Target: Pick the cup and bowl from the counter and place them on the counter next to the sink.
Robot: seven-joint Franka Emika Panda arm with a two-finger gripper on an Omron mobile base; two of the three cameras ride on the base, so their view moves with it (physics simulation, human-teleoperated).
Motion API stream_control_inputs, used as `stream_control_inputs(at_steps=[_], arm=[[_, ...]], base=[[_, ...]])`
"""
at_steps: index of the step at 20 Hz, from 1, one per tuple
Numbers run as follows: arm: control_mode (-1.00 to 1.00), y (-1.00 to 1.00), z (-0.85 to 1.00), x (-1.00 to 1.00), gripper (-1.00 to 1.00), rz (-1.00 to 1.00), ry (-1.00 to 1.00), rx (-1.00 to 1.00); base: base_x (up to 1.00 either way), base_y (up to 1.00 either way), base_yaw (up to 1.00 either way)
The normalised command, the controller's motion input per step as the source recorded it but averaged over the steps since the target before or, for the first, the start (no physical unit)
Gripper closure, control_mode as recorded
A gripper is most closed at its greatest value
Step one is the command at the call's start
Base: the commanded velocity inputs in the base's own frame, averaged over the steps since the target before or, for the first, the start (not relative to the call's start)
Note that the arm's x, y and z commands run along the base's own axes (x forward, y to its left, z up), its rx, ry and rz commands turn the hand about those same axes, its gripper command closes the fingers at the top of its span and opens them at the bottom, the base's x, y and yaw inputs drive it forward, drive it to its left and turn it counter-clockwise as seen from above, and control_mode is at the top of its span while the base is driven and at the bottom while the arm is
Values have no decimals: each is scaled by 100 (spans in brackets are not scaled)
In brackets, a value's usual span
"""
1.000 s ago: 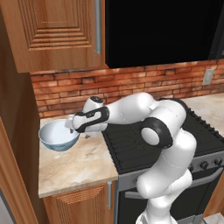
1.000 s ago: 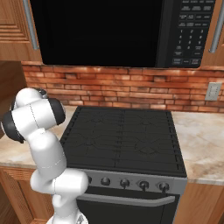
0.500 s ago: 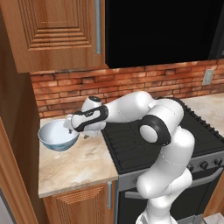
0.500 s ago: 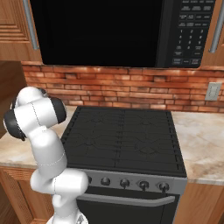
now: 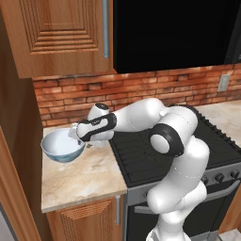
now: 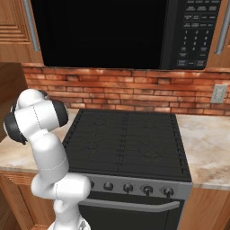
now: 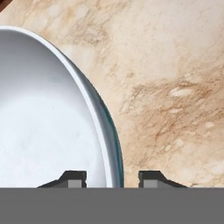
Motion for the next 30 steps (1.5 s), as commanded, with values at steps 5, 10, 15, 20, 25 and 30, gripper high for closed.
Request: stream_control_inputs(at_steps=[5, 10, 15, 20, 25, 30], arm=[[-100, 0, 0, 0, 100, 0, 0, 0], [-100, 0, 13, -3, 100, -1, 0, 0], [-100, -12, 57, -1, 100, -3, 0, 0], [-100, -35, 42, -29, 100, 0, 0, 3], [-100, -58, 10, -62, 100, 0, 1, 0], [-100, -63, 35, -52, 100, 0, 6, 0]], base=[[0, 0, 0], [0, 0, 0], [0, 0, 0], [0, 0, 0], [0, 0, 0], [0, 0, 0]])
